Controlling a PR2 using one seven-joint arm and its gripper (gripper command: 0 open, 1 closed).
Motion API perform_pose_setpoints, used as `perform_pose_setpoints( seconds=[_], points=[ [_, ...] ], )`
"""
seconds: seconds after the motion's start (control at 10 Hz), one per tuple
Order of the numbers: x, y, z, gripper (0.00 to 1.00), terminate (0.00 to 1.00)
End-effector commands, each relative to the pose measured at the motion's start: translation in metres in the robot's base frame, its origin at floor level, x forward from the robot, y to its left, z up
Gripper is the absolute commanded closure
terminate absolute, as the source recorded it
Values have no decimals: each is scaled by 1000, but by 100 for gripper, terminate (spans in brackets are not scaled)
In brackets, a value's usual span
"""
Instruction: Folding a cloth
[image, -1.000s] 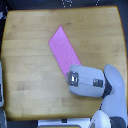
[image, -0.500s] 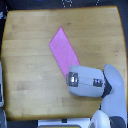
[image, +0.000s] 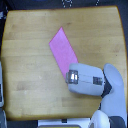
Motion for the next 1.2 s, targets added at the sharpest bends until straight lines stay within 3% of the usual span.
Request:
perform_pose_setpoints(
  seconds=[0.0,0.6,1.0,1.1],
  points=[
    [53,29,56,100,0],
    [122,88,96,100,0],
    [146,128,94,100,0],
    [156,155,80,100,0]
  ],
)
